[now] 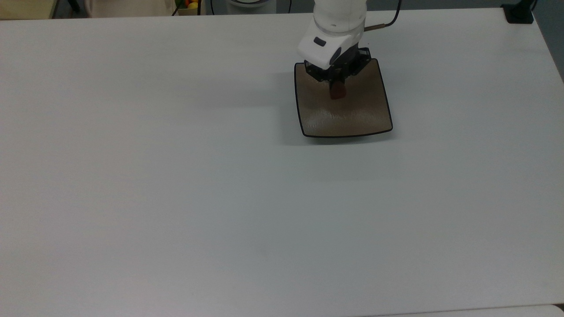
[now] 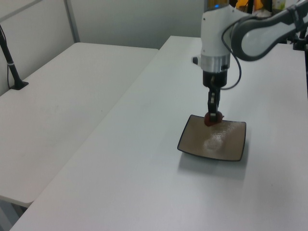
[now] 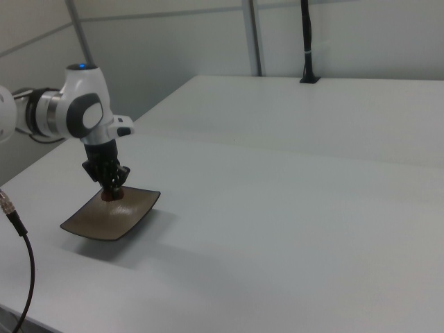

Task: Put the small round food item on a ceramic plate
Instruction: 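Carry the food item over the plate and lower it onto it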

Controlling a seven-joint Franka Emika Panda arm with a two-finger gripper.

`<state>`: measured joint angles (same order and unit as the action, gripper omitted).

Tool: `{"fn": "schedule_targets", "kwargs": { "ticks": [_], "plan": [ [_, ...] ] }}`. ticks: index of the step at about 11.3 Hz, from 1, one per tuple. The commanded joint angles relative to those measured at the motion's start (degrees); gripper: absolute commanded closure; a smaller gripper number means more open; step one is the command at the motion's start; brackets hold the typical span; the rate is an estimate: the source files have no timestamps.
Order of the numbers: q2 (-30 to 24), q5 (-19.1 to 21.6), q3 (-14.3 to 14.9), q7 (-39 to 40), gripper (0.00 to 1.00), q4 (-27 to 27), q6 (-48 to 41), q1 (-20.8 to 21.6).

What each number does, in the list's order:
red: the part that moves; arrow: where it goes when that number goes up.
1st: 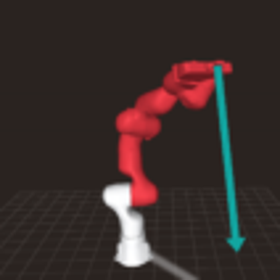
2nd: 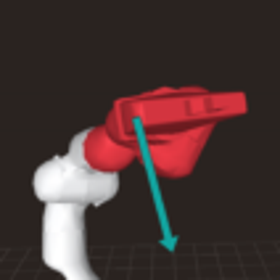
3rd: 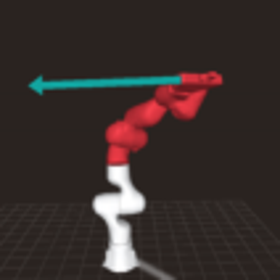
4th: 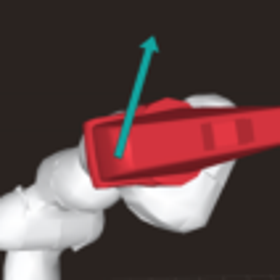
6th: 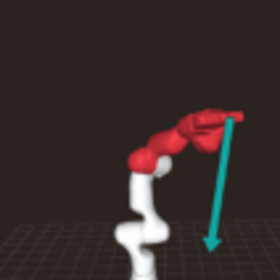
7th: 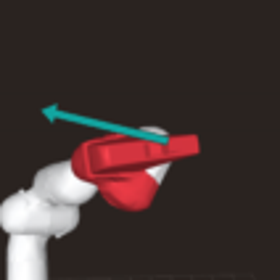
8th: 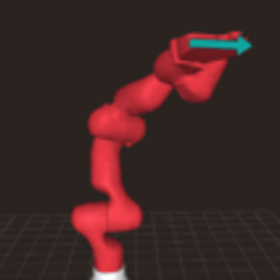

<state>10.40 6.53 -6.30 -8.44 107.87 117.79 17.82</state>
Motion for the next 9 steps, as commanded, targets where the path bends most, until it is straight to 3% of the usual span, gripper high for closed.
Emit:
{"fn": "schedule_targets", "kwargs": {
  "ticks": [1, 5, 9],
  "plan": [
    [-2.2, 0.5, -1.9, -4.3, 0.79, 8.0, 11.4, 0.2],
    [-2.1, 0.1, -3.6, -7.1, 0.79, 14.4, 24.6, 0.2],
    [-1.6, -3.3, -3.7, -5.9, 0.79, 14.8, 25.3, 0.1]
  ]
}}
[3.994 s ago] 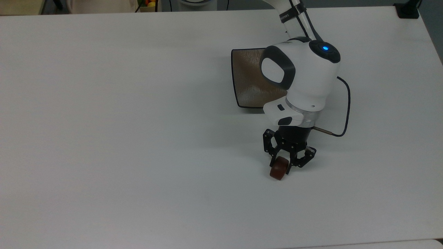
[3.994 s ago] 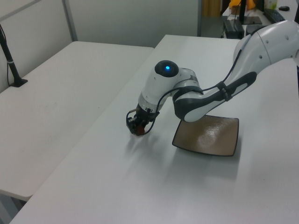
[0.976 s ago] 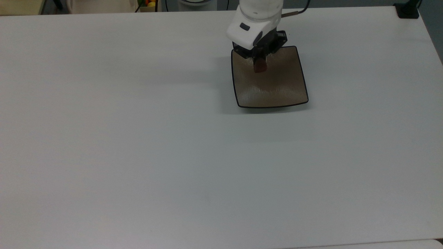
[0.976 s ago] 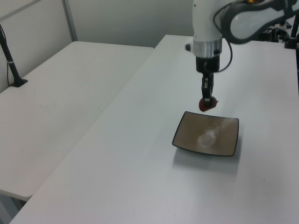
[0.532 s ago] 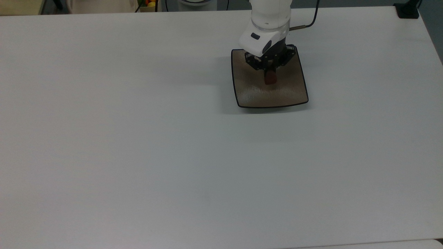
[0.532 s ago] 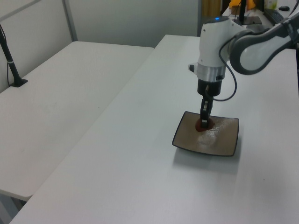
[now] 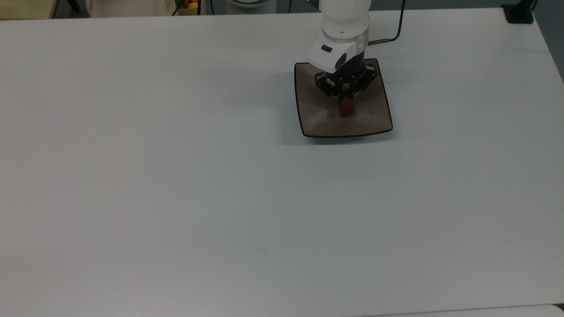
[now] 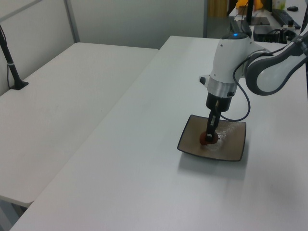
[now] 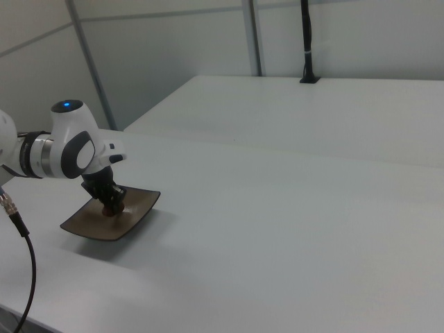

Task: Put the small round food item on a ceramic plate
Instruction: 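Open the gripper to release the food item and raise it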

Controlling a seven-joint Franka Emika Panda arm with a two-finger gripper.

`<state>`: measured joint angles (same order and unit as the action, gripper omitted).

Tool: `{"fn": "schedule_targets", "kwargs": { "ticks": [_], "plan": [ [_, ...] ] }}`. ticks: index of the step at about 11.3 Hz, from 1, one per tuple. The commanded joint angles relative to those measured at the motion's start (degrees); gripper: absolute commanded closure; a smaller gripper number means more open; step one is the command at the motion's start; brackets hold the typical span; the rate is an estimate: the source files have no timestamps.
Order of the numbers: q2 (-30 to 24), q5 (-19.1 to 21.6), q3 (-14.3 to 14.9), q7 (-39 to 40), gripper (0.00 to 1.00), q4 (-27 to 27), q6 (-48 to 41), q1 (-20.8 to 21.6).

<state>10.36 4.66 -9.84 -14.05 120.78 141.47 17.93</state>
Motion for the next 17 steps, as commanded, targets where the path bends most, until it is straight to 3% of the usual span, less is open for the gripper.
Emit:
{"fn": "schedule_targets", "kwargs": {
  "ticks": [1, 5, 6, 8, 9, 13, 17],
  "plan": [
    [-1.6, -1.5, -0.2, -0.3, 0.79, 2.0, 1.6, 0.0],
    [-1.5, -1.9, -0.2, -0.5, 0.57, 2.0, 0.8, 0.0],
    [-1.5, -1.9, -0.2, -0.9, 0.47, 1.9, 0.7, 0.0],
    [-1.7, -2.0, -0.2, -2.6, 0.07, 1.5, -0.4, 0.0],
    [-2.1, -2.0, -0.2, -3.1, 0.00, 1.1, -1.1, 0.0],
    [-5.1, -2.1, 0.1, -3.1, 0.00, -8.3, -13.7, -1.5],
    [-6.6, -3.6, 1.4, -3.2, 0.00, -23.3, -35.8, -4.9]
  ]
}}
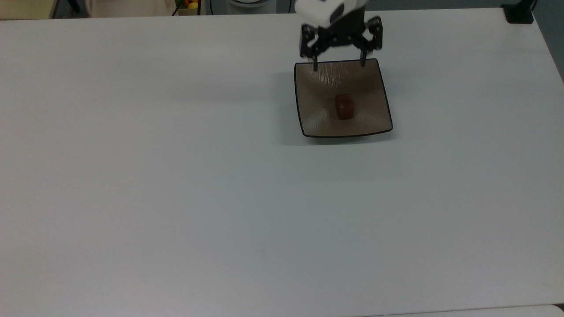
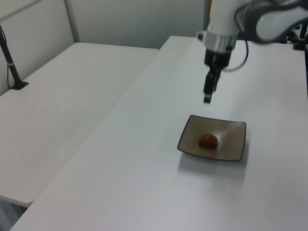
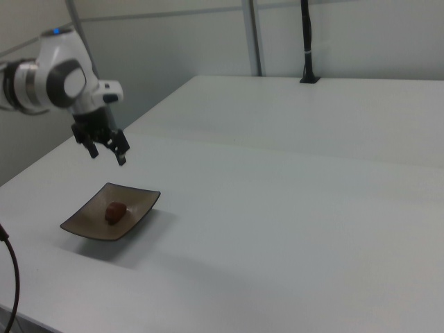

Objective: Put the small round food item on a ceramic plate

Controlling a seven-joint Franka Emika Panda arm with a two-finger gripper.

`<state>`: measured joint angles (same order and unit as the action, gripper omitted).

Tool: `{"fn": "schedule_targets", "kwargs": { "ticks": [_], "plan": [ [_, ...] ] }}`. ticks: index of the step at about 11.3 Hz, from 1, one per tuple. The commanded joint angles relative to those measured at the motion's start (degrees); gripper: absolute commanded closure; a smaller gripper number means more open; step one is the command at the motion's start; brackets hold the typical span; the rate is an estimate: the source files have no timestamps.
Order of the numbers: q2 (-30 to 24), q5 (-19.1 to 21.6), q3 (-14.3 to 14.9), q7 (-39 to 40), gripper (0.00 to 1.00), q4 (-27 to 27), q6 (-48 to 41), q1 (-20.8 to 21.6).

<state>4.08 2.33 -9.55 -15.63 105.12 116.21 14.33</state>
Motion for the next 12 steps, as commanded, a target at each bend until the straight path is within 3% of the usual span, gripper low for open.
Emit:
{"fn": "schedule_targets", "kwargs": {
  "ticks": [1, 3, 5, 8, 12],
  "plan": [
    [-1.0, -1.2, 3.1, -1.6, 0.00, -10.0, -14.3, -1.6],
    [-2.1, -1.0, 8.1, -0.9, 0.00, -15.2, -22.3, -1.6],
    [-3.4, -0.6, 11.9, 1.8, 0.00, -16.3, -24.9, -1.6],
    [-3.6, -0.6, 12.2, 8.6, 0.00, -15.6, -23.8, -2.2],
    [-3.6, -0.6, 12.2, 18.8, 0.00, -13.5, -14.4, -3.3]
  ]
}}
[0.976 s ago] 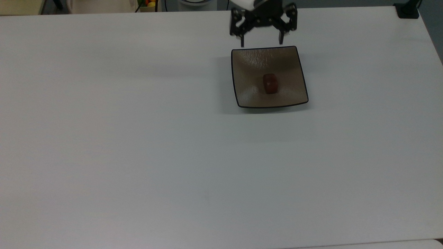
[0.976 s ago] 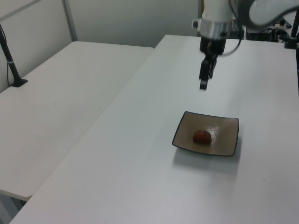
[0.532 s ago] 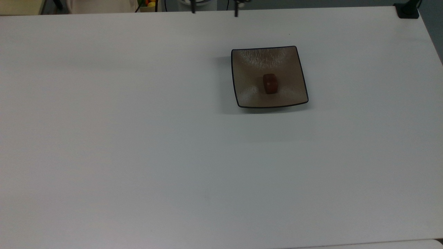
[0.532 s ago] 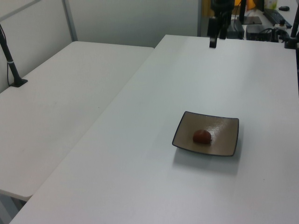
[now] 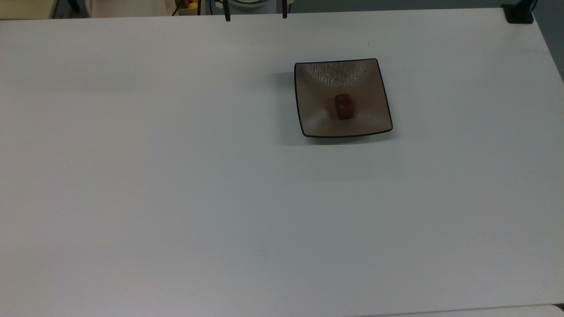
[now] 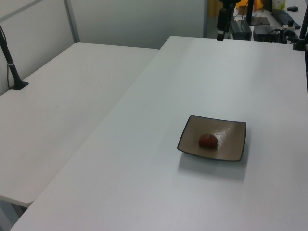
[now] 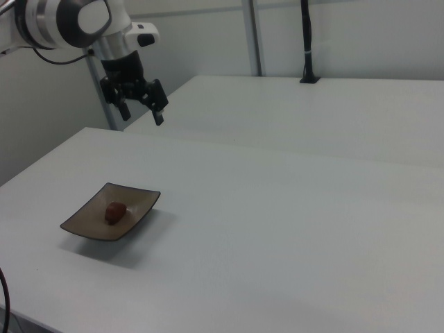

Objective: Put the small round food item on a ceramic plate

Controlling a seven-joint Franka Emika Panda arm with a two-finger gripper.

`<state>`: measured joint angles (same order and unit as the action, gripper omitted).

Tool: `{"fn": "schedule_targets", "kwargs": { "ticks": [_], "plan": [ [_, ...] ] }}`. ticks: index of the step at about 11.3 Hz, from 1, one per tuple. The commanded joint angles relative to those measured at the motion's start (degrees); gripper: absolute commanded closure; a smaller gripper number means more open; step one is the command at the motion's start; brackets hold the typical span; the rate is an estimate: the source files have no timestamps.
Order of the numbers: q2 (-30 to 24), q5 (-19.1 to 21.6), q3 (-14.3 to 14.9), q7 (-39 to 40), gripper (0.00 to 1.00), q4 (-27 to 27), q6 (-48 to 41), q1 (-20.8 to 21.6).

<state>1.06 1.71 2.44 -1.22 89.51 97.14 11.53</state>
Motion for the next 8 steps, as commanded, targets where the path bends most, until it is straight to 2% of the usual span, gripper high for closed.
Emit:
{"fn": "schedule_targets", "kwargs": {
  "ticks": [1, 8],
  "plan": [
    [-0.6, 0.0, 0.1, 4.4, 0.00, 2.9, 5.9, -0.5],
    [-0.7, 0.0, -0.3, 3.8, 0.00, 3.0, 5.2, -0.4]
  ]
}}
